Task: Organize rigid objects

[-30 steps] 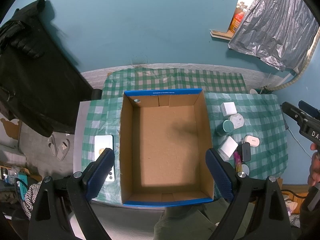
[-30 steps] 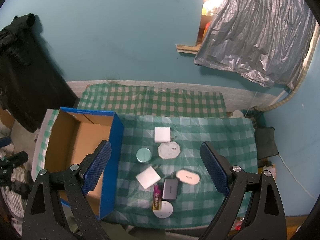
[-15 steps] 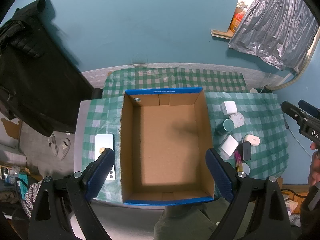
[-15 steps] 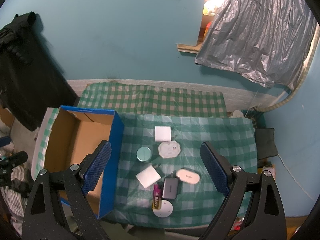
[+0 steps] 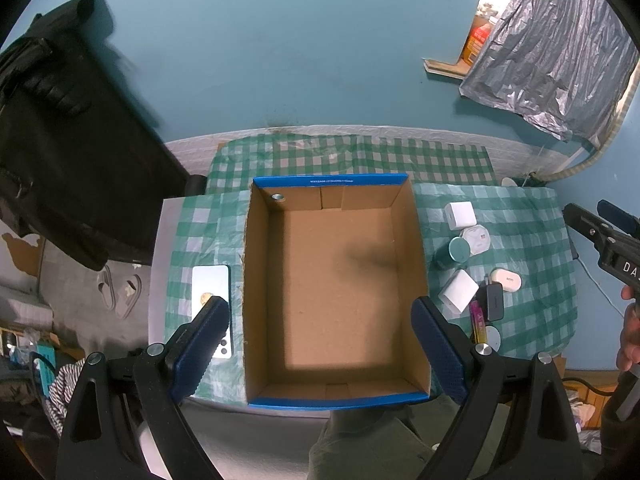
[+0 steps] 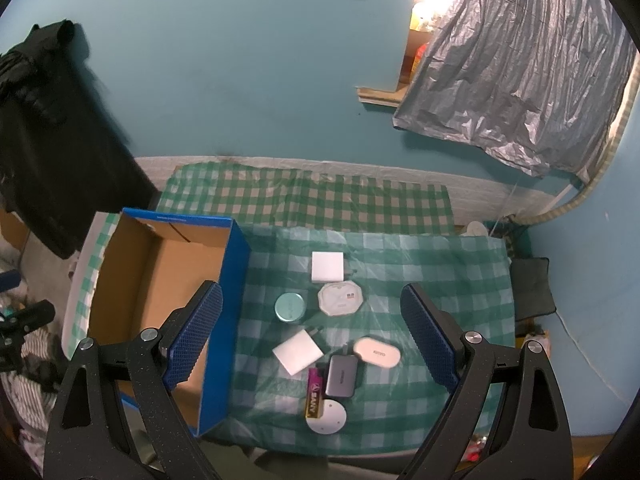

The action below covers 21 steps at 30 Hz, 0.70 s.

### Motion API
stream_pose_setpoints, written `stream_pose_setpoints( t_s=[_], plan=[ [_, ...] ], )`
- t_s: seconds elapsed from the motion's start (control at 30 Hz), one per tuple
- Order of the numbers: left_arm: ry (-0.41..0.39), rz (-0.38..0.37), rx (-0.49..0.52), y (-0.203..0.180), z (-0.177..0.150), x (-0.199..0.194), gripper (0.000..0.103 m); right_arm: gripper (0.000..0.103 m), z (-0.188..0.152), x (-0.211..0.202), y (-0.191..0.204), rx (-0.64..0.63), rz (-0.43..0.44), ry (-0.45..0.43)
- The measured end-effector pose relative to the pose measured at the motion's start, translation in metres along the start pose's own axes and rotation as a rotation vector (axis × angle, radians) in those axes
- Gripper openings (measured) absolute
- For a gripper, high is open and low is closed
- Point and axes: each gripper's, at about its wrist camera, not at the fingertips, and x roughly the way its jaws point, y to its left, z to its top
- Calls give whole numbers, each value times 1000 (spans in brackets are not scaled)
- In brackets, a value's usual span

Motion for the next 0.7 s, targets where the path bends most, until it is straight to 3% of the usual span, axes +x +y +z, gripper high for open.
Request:
stream_pose_setpoints(
  t_s=[0.37,0.7],
  plan=[
    [2,2,-2,4,-3,1,93,92,1,0,1,-1,0,2],
    [52,7,-13,21,-3,16,93,92,-11,11,-2,1,8,32]
  ],
)
